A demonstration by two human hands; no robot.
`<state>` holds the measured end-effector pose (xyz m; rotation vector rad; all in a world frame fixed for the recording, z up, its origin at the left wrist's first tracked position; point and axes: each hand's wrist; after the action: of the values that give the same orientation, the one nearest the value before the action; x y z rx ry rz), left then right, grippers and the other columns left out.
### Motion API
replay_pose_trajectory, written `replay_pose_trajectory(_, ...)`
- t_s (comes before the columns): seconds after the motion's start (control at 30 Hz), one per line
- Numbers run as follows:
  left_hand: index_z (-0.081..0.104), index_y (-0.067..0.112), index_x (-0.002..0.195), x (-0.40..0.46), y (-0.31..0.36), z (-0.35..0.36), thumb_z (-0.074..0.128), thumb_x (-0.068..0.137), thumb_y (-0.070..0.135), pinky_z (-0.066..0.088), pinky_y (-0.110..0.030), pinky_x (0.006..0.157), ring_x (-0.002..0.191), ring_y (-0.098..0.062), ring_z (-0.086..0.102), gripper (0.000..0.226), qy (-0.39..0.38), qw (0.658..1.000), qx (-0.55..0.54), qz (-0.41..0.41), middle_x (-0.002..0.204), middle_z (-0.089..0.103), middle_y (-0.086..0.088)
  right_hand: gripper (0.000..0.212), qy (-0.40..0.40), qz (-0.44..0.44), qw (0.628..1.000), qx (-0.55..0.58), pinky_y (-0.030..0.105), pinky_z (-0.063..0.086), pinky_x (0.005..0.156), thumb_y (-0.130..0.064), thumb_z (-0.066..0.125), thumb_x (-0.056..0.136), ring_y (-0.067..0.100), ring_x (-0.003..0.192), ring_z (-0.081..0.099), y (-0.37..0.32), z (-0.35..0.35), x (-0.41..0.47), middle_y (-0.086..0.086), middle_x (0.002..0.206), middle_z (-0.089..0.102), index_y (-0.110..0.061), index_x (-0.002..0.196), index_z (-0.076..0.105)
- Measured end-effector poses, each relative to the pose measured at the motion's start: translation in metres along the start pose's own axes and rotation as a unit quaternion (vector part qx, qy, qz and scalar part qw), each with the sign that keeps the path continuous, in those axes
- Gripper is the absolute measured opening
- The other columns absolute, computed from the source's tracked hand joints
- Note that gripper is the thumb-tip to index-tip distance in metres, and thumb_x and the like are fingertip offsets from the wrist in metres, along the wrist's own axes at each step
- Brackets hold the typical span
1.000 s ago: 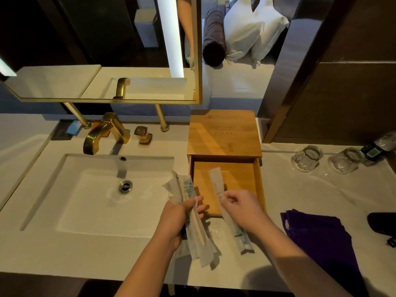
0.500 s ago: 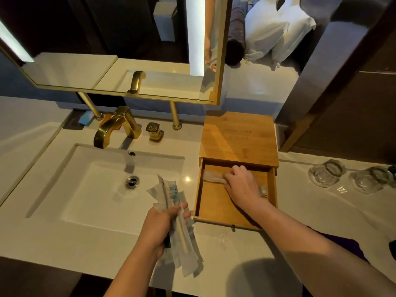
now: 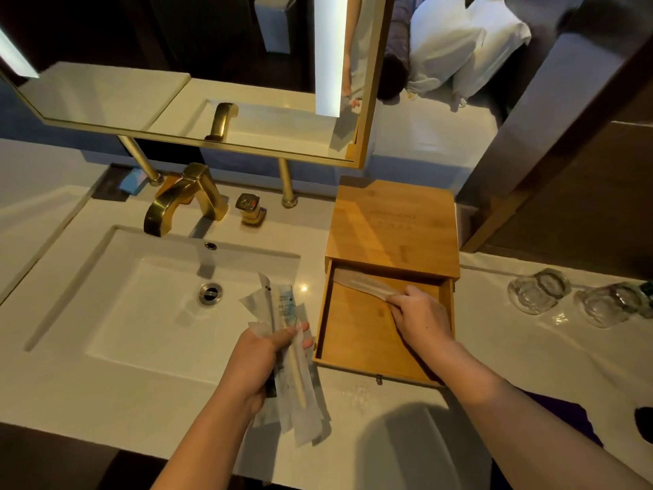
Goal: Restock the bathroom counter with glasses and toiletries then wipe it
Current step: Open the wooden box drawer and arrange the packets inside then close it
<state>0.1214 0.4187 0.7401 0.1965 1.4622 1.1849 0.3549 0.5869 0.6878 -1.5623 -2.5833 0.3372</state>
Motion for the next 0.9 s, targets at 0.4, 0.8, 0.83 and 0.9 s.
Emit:
replay_pose_trajectory(0.4, 0.08, 0.018, 0.106, -0.001, 0.001, 0.001, 0.073, 0.091, 0.023, 0.064, -0.036, 0.066, 0.096, -0.025, 0.079, 0.018, 0.018, 1.0, 0.0, -0.012, 0.1, 0.082, -0.011, 0.03, -0.009, 0.009, 0.999, -0.032, 0.036, 0.044, 0.091, -0.031, 0.053, 0.101, 0.023, 0.107, 0.052, 0.003, 0.007, 0.018, 0.002, 0.117, 0.057, -0.032, 0.129, 0.065)
replay_pose_trajectory(0.8, 0.075, 0.014, 0.114, -0.006, -0.01, 0.016, 0.072, 0.091, 0.024, 0.061, -0.035, 0.071, 0.093, -0.02, 0.079, 0.025, 0.002, 1.0, 0.013, -0.02, 0.1, 0.082, -0.01, 0.072, -0.036, 0.085, 0.994, -0.058, 0.05, 0.028, 0.117, -0.029, 0.057, 0.091, 0.025, 0.149, 0.025, -0.027, 0.028, -0.017, 0.004, 0.161, 0.032, -0.027, 0.156, 0.025)
replay_pose_trajectory(0.83, 0.076, 0.013, 0.112, -0.006, -0.009, 0.018, 0.072, 0.091, 0.023, 0.06, -0.037, 0.075, 0.094, -0.021, 0.079, 0.024, 0.001, 1.0, 0.015, -0.021, 0.1, 0.082, -0.01, 0.071, -0.044, 0.085, 0.994, -0.051, 0.051, 0.023, 0.119, -0.031, 0.052, 0.094, 0.024, 0.152, 0.02, -0.025, 0.03, -0.015, 0.004, 0.164, 0.027, -0.026, 0.157, 0.021)
replay_pose_trajectory(0.9, 0.077, 0.014, 0.111, -0.005, -0.005, 0.024, 0.072, 0.09, 0.024, 0.059, -0.039, 0.078, 0.096, -0.024, 0.078, 0.023, -0.005, 0.999, 0.026, -0.017, 0.099, 0.082, -0.011, 0.066, -0.071, 0.085, 0.993, -0.047, 0.053, 0.012, 0.122, -0.036, 0.039, 0.1, 0.023, 0.155, 0.008, -0.02, 0.033, -0.012, 0.004, 0.167, 0.015, -0.025, 0.159, 0.012)
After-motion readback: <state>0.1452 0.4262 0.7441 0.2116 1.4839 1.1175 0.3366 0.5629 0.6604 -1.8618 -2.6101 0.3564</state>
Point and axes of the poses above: each hand's wrist, its own x-axis towards the middle knuckle, its own z-axis out of the palm, y = z × x
